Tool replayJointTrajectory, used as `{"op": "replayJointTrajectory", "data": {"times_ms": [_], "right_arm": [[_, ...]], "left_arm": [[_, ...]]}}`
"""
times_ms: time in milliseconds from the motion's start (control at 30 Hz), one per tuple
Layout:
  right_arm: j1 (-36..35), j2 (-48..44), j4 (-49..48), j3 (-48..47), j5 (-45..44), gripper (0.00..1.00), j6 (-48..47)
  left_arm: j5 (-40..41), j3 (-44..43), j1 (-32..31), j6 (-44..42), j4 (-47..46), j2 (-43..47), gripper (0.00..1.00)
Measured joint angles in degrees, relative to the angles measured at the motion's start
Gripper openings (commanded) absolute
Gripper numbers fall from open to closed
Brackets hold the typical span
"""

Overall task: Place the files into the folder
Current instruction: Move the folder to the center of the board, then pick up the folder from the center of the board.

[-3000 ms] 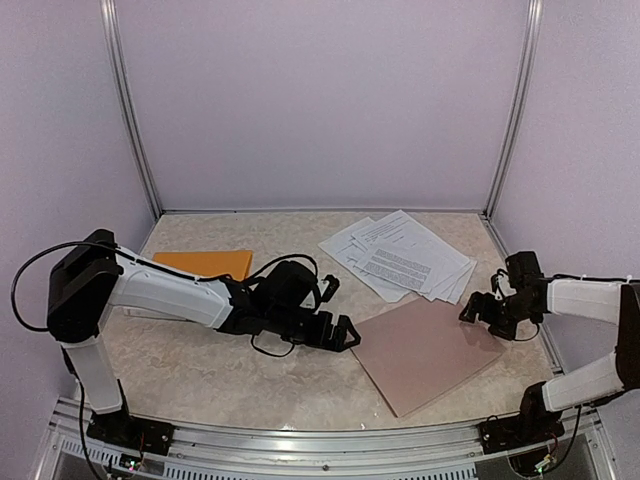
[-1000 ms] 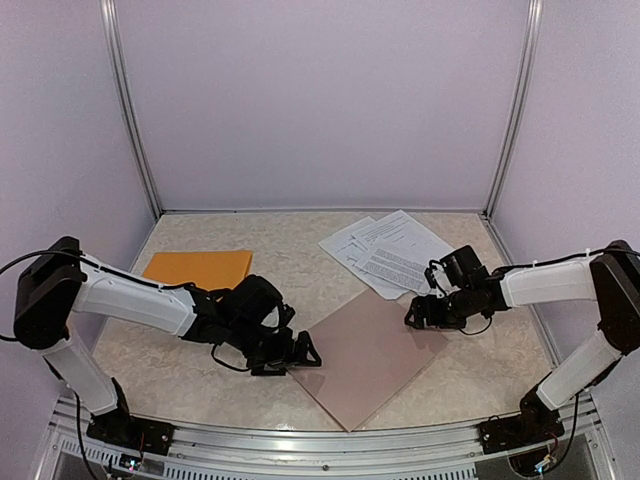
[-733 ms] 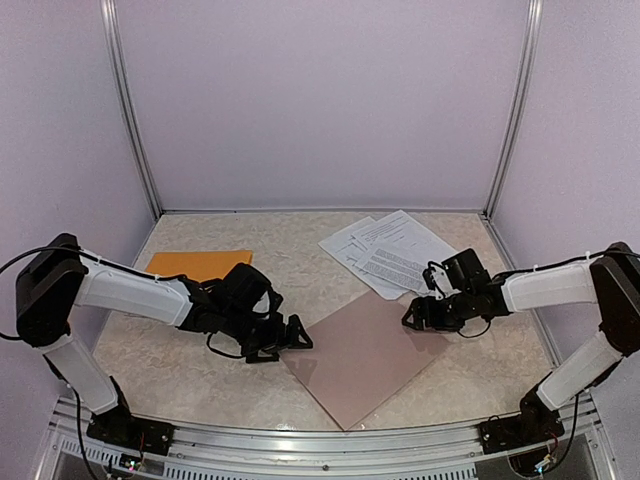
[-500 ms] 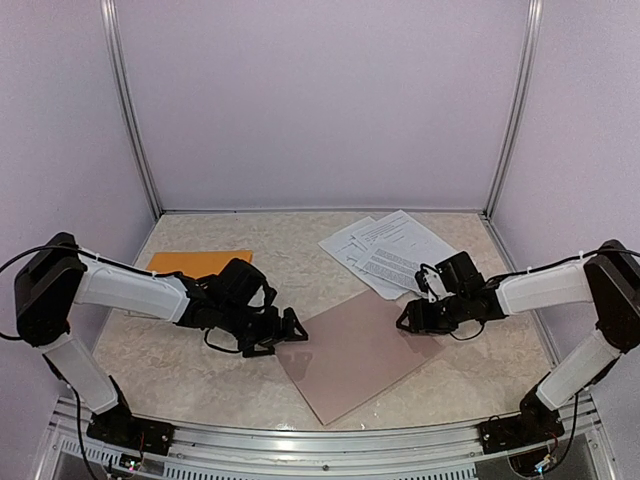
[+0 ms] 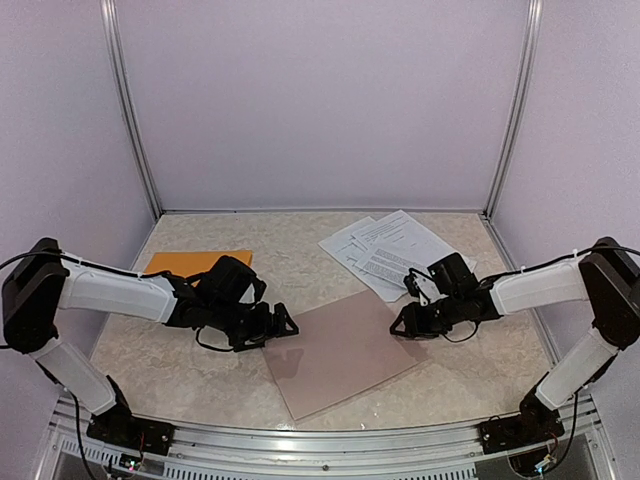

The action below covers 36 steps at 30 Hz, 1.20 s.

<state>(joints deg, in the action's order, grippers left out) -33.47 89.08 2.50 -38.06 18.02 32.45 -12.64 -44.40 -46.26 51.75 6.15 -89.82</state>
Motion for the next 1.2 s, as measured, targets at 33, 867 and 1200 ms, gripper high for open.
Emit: {"op": "replayJointTrajectory", "data": {"times_ms": [33,867,1200], "right_arm": [[0.0,0.0,0.5,-0.2,0.2,0.37,-0.1],[3.1,0.0,0.8,-3.9,7.7,0.02,-1.6],[3.3,3.2,0.6,-4.4,8.8,0.33,-2.8]], "left_arm": [[0.3,0.0,0.0,-0.2,0.1,0.1,0.96],[4.8,5.6,-1.1,1.1,5.9,15.5,0.97],[0.8,14.8,-2.8,8.8,8.7,22.9,0.97]]}}
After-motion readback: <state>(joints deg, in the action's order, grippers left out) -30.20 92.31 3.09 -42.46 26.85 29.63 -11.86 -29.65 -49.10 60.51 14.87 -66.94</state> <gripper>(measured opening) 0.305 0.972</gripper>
